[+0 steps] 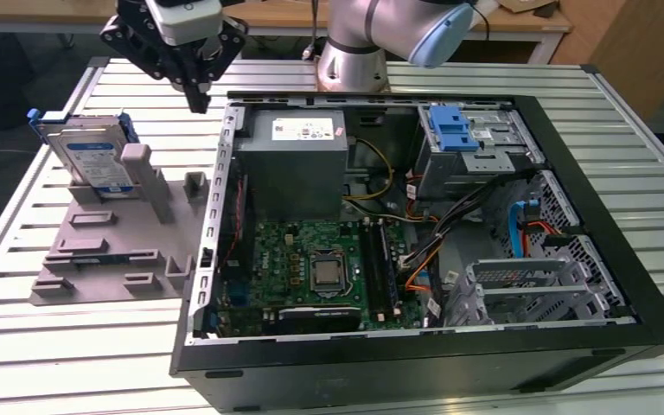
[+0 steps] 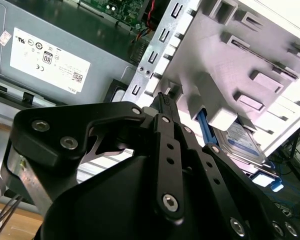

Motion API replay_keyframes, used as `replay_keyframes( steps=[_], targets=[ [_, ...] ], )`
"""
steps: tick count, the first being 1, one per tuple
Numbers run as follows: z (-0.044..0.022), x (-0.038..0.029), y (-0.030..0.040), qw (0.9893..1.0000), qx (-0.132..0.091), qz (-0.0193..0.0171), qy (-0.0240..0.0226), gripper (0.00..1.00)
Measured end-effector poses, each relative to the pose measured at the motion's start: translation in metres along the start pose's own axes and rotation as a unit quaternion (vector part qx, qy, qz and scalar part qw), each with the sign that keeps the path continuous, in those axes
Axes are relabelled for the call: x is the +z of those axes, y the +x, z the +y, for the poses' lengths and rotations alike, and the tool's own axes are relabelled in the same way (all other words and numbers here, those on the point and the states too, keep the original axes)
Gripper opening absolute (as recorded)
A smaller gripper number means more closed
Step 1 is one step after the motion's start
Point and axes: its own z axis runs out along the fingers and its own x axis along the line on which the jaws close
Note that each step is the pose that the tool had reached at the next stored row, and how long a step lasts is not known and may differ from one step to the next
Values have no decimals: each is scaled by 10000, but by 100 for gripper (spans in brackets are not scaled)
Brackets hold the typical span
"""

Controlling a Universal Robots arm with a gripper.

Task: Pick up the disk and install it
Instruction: 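Reach for the disk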

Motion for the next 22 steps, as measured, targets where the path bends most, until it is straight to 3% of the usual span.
replay_keyframes(
  steps=[22],
  targets=[
    [-4, 0, 47, 10000, 0, 0, 0, 11]
  ],
)
